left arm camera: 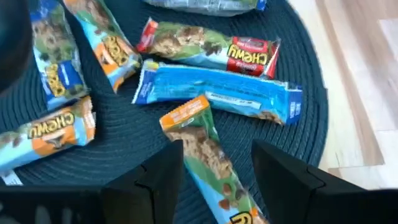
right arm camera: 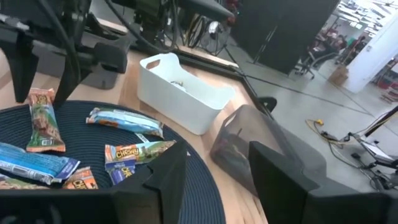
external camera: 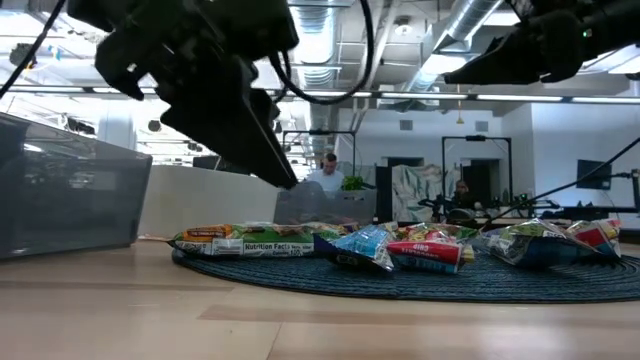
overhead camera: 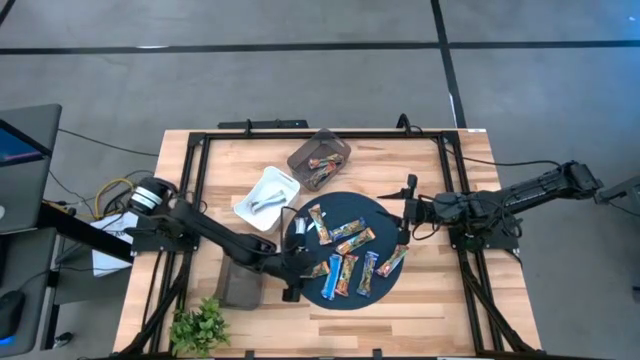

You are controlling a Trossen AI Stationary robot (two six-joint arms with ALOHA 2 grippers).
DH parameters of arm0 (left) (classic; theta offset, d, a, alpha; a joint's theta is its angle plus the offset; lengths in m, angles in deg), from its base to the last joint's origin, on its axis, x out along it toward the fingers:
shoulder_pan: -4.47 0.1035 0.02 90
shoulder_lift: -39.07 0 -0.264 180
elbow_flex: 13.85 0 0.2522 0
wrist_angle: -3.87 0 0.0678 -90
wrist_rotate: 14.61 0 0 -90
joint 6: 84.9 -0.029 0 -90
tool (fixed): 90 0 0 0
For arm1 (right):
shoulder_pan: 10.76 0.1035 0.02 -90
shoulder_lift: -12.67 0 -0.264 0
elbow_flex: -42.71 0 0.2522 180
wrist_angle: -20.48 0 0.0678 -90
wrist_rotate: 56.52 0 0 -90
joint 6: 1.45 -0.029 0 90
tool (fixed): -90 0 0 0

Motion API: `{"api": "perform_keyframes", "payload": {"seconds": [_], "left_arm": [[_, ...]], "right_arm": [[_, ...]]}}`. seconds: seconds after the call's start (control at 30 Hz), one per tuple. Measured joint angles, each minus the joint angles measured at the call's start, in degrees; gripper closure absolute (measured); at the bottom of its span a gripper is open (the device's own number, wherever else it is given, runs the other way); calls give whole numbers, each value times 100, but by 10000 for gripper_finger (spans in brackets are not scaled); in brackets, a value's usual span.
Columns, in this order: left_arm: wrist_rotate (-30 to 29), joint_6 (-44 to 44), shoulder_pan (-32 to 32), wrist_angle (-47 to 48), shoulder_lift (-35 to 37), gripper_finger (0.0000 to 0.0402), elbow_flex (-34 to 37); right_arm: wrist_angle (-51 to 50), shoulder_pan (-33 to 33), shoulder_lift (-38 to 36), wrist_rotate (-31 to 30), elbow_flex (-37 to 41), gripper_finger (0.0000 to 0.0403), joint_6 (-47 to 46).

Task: Pick and place Granola Bars by type
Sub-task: Put the yellow granola bar into the white bin

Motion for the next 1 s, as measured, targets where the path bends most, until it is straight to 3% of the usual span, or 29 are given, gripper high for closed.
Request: {"api": "perform_keyframes", "payload": {"seconds": [0.33, 0.6, 1.0], "left_arm": [[341, 278, 30, -42, -512, 216, -147], [414, 377, 43, 111, -514, 217, -151], [275, 404, 42, 454, -514, 259, -144]], "right_arm": [[-55, 0, 7, 5, -2, 239, -48], [-53, 0, 5, 13, -4, 244, -66], [-96, 0, 4, 13, -4, 249, -66]]}}
